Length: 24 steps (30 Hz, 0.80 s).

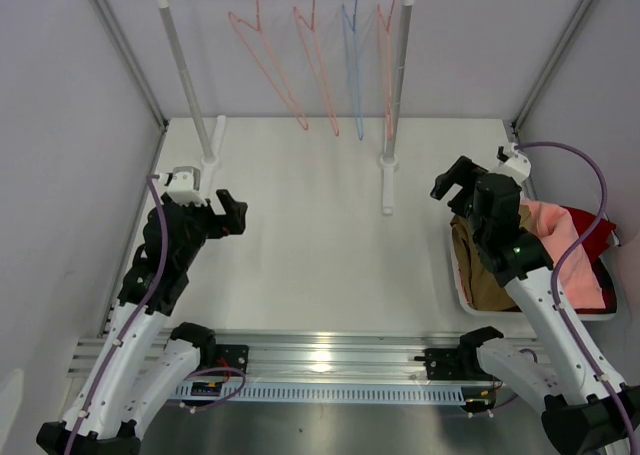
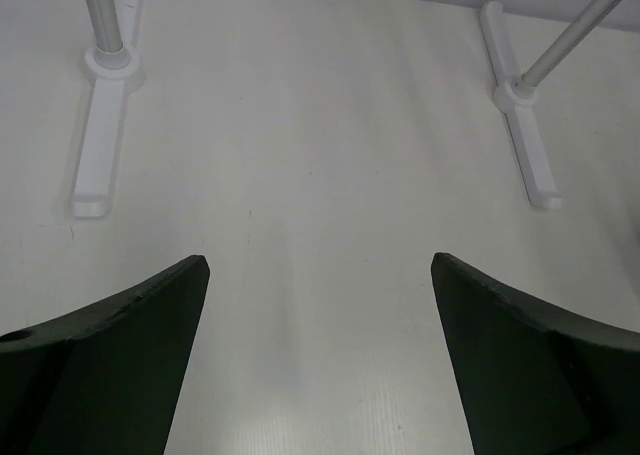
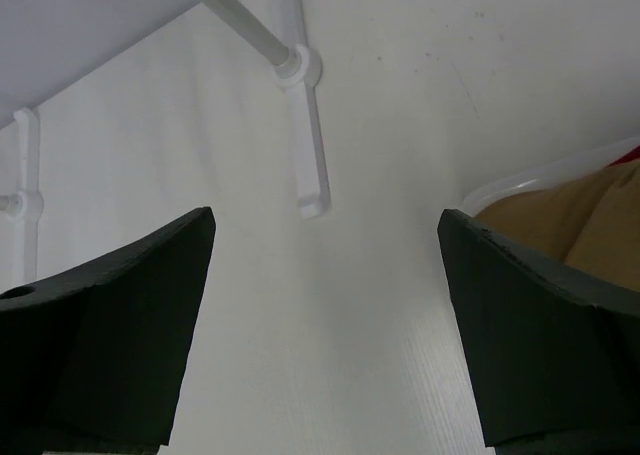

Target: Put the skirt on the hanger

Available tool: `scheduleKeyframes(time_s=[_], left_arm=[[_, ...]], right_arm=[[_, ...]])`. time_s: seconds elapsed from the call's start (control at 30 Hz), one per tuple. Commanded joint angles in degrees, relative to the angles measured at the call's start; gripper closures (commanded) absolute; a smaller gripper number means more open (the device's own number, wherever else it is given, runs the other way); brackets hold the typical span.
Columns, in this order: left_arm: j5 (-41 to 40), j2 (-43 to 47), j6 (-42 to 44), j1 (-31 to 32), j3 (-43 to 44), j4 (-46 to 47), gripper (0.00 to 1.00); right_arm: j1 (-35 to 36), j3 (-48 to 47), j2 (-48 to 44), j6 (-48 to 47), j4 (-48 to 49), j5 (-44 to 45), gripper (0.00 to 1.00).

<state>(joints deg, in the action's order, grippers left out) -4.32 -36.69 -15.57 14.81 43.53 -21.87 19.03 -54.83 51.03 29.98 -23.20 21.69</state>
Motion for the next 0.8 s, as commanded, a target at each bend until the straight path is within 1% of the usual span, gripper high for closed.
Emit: scheduleKeyframes(time_s=[0.0, 0.07, 0.17, 0.23, 0.3, 0.37, 0.47, 0.57, 0.6, 0.77], left_arm=[[0.62, -0.14, -0.07, -0.39, 1.82, 0.16, 0.01], [0.98, 0.04, -0.07, -0.39, 1.82, -0.02, 0.01], [1.24, 0.21, 0.10, -0.39, 1.74, -0.10, 0.01], [1.24, 0.21, 0.10, -0.39, 1.74, -0.19, 0.01], [1.33, 0.30, 0.19, -0.39, 1.74, -0.19, 0.01], [1.33, -0.22, 0.02, -0.39, 1.91, -0.37, 0.01], [1.77, -1.45, -0.42, -0.39, 2.17, -0.98, 0.01], [2.65, -2.16, -0.42, -0.39, 2.70, -1.25, 0.01], [2.73, -2.07, -0.42, -0.39, 2.62, -1.16, 0.01], [3.09, -1.81, -0.42, -0.39, 2.44, -0.90, 0.01]], right_arm=[[-0.74, -1.77, -0.57, 0.26, -4.55, 2.38, 0.01], [-1.10, -3.52, -0.40, -0.18, -6.32, 3.70, 0.01], [-2.32, -7.12, 1.17, -1.41, -10.98, 5.11, 0.01], [-3.20, -8.97, 2.14, -1.33, -15.11, 7.65, 0.01], [-5.57, -10.73, 3.55, -1.33, -18.44, 9.93, 0.00], [-8.11, -11.87, 4.60, -1.15, -20.56, 9.95, 0.01], [-14.96, -13.90, 6.28, -0.71, -25.21, 9.60, 0.01], [-18.31, -13.29, 6.28, -0.97, -26.02, 8.72, 0.01], [-21.11, -12.94, 6.19, -1.15, -26.19, 8.11, 0.00], [-26.49, -10.48, 5.66, 0.69, -27.86, 6.17, 0.01]])
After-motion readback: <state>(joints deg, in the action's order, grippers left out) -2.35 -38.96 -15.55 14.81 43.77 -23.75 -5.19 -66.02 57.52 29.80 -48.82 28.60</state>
